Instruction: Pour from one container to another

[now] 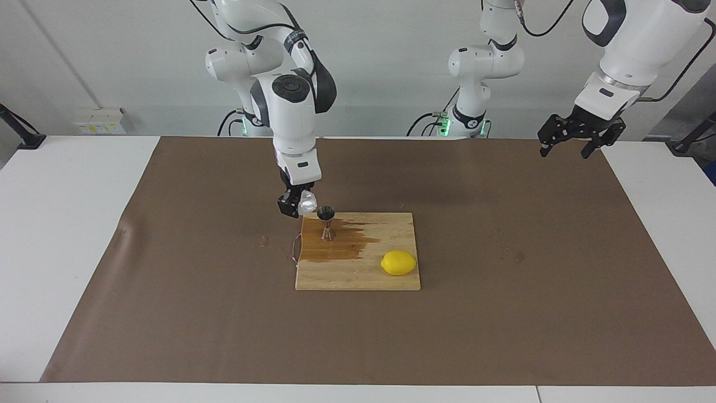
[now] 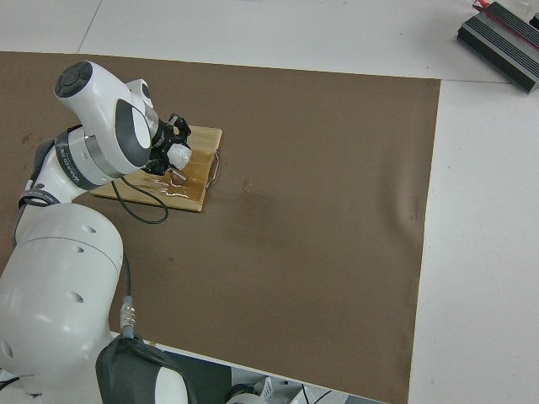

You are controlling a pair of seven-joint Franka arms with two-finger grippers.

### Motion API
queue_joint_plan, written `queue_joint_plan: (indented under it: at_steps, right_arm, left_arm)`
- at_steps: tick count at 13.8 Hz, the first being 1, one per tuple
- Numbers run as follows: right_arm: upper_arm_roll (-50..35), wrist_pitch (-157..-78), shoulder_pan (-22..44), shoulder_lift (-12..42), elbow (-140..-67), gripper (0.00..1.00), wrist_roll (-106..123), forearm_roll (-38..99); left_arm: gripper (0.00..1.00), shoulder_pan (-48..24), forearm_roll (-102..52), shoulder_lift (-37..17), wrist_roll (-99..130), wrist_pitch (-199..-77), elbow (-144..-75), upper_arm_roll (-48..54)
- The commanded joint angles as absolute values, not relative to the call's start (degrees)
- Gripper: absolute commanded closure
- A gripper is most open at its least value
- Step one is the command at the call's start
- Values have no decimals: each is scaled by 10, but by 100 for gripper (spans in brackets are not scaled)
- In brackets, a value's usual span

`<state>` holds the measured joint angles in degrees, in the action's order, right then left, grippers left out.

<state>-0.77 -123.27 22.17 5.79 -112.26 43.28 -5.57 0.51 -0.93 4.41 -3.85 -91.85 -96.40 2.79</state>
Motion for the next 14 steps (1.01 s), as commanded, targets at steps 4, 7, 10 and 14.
queue_joint_plan:
  at_steps: [4, 7, 10, 14]
  right_arm:
    - [-12, -1265, 147, 61, -1129, 86, 668, 110]
    - [-12, -1267, 105, 65, -1131, 86, 784, 182]
    - [-12, -1288, 63, 77, -1154, 86, 897, 260]
    - [-12, -1308, 26, 111, -1168, 86, 1022, 350]
  left_arm:
    - [0, 13, -4, 62, -34, -929, -983, 34]
    - [0, 13, -4, 62, -34, -929, -983, 34]
    - [0, 13, -4, 62, -34, -929, -983, 34]
    - [0, 13, -4, 62, -34, -929, -983, 34]
